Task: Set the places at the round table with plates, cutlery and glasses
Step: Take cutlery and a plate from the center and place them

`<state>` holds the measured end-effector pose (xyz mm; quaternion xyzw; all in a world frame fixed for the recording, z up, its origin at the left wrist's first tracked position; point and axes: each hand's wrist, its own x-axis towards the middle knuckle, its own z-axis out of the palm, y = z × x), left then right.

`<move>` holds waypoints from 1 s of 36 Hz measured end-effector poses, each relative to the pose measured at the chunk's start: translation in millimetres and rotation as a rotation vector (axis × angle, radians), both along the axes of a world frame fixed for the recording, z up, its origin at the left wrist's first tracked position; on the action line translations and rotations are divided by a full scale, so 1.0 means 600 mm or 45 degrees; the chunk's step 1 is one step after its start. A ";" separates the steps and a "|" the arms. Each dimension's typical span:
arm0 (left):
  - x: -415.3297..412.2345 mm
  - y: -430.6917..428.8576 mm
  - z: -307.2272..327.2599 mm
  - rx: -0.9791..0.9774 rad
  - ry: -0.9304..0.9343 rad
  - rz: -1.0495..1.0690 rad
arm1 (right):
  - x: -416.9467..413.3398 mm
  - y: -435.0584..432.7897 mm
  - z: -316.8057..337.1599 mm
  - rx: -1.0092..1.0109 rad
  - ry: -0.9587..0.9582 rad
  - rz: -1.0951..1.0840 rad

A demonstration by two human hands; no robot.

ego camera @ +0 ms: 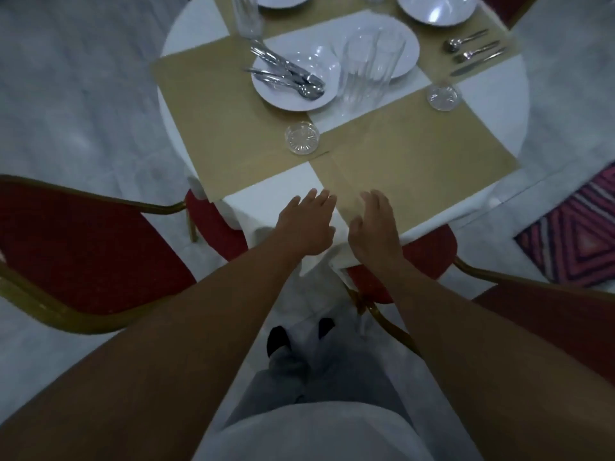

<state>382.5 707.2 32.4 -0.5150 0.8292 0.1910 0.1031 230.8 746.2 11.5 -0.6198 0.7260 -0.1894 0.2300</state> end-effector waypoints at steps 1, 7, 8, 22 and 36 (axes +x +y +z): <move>-0.001 -0.010 0.000 0.001 0.006 -0.018 | -0.001 -0.006 -0.002 -0.005 -0.010 -0.020; -0.020 -0.091 -0.014 0.043 0.006 -0.073 | -0.020 -0.074 -0.013 0.054 -0.115 -0.152; -0.024 -0.107 -0.017 0.051 0.011 -0.074 | -0.027 -0.089 -0.014 0.055 -0.128 -0.162; -0.061 -0.294 -0.034 -0.019 0.420 0.337 | -0.144 -0.304 -0.026 0.015 -0.223 -0.295; -0.053 -0.507 -0.009 -0.240 0.713 0.799 | -0.224 -0.491 -0.032 0.002 -0.477 -0.709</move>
